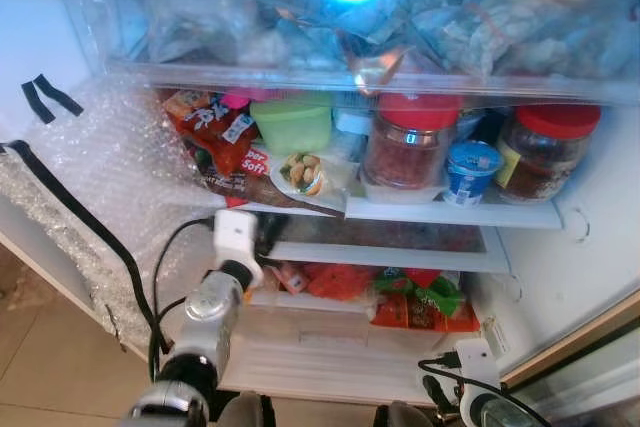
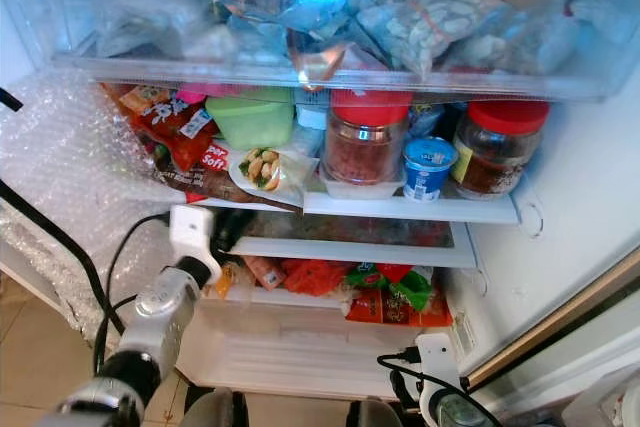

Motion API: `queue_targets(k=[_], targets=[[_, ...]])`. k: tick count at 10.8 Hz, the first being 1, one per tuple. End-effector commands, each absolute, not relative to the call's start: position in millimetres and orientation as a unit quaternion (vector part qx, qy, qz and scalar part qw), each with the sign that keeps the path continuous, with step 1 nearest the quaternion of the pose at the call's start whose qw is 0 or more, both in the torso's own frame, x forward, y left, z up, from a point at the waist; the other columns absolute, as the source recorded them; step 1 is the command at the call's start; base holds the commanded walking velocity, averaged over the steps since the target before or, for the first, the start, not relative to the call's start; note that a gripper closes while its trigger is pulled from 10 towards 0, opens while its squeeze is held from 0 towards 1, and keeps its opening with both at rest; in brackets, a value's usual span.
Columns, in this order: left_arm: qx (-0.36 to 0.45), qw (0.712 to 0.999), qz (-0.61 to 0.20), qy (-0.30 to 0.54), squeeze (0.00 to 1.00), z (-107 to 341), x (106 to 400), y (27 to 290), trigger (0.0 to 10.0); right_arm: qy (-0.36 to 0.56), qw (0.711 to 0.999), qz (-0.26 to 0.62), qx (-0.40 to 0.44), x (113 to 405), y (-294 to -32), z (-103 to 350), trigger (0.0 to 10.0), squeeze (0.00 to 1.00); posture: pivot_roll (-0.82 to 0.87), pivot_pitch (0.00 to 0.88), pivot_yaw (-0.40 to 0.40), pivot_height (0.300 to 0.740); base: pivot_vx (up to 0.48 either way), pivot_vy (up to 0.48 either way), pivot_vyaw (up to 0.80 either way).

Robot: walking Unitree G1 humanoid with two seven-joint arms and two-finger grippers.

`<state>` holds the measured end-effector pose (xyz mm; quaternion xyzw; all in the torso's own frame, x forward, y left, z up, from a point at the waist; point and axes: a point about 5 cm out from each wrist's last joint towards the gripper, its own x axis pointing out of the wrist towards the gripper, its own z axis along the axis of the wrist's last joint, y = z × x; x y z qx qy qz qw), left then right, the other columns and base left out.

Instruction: Restocking fridge

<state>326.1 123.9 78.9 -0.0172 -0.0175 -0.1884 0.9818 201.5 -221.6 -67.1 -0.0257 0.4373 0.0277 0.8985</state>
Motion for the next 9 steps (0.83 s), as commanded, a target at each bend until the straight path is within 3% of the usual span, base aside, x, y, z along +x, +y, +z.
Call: queue_targets(k=[1,3,5,9], targets=[[-0.004,0.977,-0.212,-0.018,0.0,79.3,322.7,122.2,10.0,0.441,0.897,0.02,-0.022,198.6,-224.7,-68.1,10.0,0.0,-0.01,0.053,-0.008,0.655,0.0,0.0,0.0],[0.003,0.969,-0.245,0.014,0.0,70.3,315.5,119.7,10.0,0.44,0.897,0.021,-0.021,198.8,-223.8,-68.2,10.0,0.0,-0.01,0.053,-0.005,0.655,0.0,0.0,0.0],[0.019,0.978,-0.2,0.05,0.0,55.1,306.6,132.2,10.0,0.441,0.897,0.022,-0.018,198.7,-222.9,-68.5,10.0,0.0,-0.01,0.055,-0.001,0.655,0.0,0.0,0.0],[0.016,0.972,-0.22,0.082,0.0,42.7,285.5,136.1,10.0,0.441,0.897,0.024,-0.023,198.9,-222.6,-68.4,10.0,0.0,-0.01,0.054,0.001,0.655,0.0,0.0,0.0]])
